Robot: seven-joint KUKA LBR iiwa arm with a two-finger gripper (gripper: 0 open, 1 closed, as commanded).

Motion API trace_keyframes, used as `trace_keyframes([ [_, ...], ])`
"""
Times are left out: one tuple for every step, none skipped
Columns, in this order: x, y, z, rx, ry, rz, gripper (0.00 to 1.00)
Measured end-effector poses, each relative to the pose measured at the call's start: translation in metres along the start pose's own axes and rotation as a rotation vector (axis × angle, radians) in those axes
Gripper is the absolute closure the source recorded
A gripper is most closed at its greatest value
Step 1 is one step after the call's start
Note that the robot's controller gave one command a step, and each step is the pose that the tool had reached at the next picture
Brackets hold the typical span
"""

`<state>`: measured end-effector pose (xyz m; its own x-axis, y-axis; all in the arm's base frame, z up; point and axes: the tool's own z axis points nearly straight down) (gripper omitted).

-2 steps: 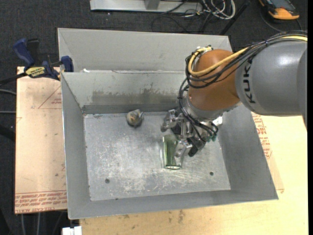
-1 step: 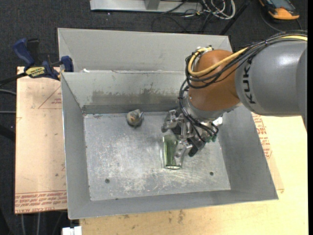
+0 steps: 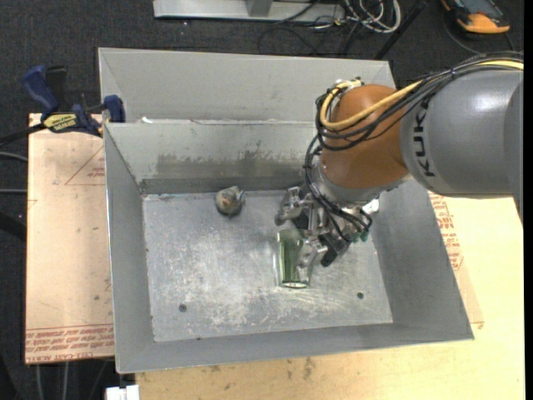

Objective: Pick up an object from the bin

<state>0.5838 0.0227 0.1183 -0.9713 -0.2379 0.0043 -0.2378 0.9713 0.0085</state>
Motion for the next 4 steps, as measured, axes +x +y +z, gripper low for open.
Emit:
trace_keyframes([
  [0.0125, -0.0001, -0.0018, 0.003, -0.013, 0.028, 1.0],
  [0.0122, -0.0002, -0.0016, 0.003, -0.012, 0.027, 1.0],
  [0.0123, -0.0002, -0.0016, 0.003, -0.012, 0.028, 1.0],
  [0.0123, -0.0002, -0.0016, 0.003, -0.012, 0.028, 1.0],
])
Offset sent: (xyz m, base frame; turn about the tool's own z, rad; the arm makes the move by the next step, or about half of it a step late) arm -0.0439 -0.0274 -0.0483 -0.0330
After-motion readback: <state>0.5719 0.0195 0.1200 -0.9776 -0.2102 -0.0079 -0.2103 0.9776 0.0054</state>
